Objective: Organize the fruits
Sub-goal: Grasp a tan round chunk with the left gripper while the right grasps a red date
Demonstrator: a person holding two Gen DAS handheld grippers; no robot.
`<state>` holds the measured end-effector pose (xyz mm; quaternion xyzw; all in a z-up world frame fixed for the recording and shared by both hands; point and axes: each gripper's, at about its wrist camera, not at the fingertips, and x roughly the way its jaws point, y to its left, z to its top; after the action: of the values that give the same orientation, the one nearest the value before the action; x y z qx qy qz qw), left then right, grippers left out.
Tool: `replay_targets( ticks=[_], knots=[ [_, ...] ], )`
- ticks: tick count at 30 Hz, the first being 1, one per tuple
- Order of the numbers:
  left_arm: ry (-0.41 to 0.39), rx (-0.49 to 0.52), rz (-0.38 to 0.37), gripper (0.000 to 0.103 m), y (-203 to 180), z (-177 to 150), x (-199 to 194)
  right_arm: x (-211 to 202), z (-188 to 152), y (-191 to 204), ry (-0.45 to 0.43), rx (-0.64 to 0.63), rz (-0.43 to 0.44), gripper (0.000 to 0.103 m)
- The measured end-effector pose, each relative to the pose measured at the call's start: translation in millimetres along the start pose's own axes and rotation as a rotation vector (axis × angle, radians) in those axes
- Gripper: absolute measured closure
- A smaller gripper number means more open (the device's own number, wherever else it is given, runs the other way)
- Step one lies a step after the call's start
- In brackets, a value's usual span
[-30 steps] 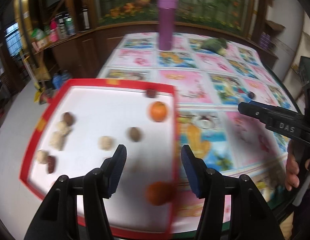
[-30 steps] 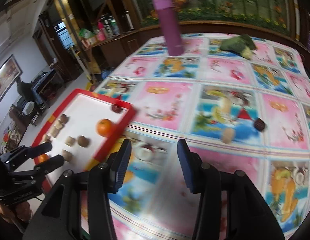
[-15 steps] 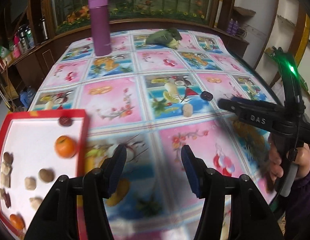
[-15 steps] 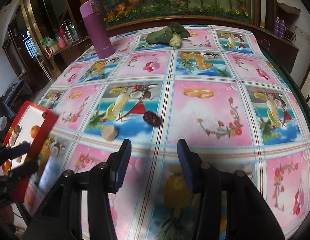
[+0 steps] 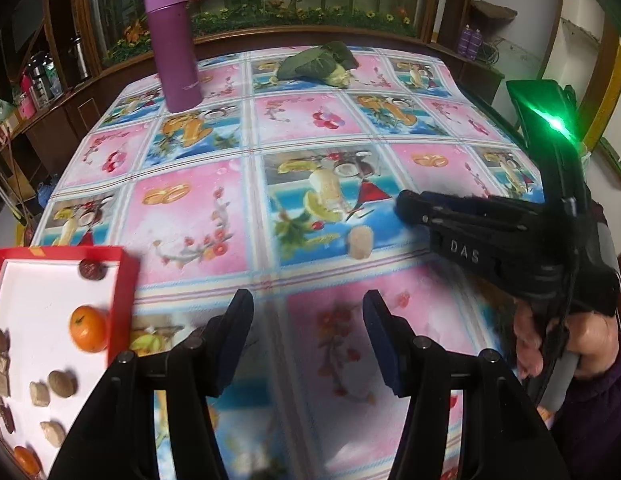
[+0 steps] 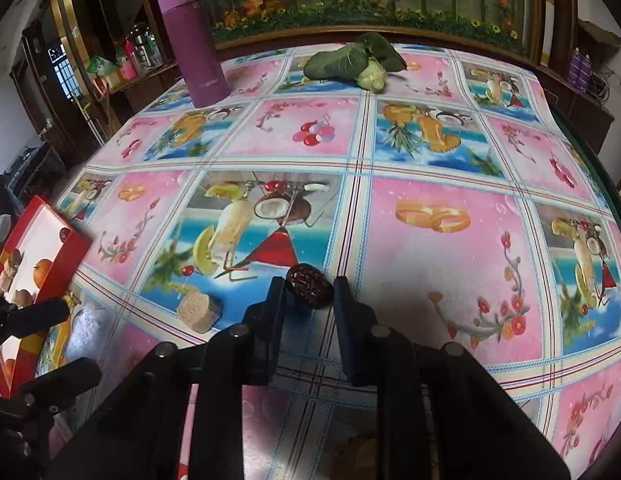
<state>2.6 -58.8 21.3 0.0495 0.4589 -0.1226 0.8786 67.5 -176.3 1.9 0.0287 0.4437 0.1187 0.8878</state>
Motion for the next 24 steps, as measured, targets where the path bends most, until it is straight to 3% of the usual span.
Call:
replay_targets(
  ticks=[9, 10, 12, 16, 19, 24],
  knots=[
    [0.027, 0.026, -0.025, 0.047, -25, 20, 37, -22, 5, -34, -0.052, 0.178, 0.048, 0.077],
    [0.034, 0.021, -0.03, 0.049, -26, 22, 42, -24, 6, -34, -0.056, 0.184, 0.051, 0.077],
    [0.041, 0.023, -0.035, 0.067, -28, 23, 49, -24, 6, -33, -0.058, 0.187, 0.053, 0.077],
    [0.023, 0.028, -0.044, 0.085, -31, 25, 53, -24, 6, -30, -0.058, 0.182, 0.057, 0.077],
    [0.013, 0.017, -0.071, 0.086, -29, 24, 51, -24, 6, -29, -0.061, 0.18, 0.054, 0.077],
    [-0.06, 0.01, -0.023, 0.086, -21, 21, 24, -28, 4, -22, -0.08, 0.156, 0.082, 0.077]
  ],
)
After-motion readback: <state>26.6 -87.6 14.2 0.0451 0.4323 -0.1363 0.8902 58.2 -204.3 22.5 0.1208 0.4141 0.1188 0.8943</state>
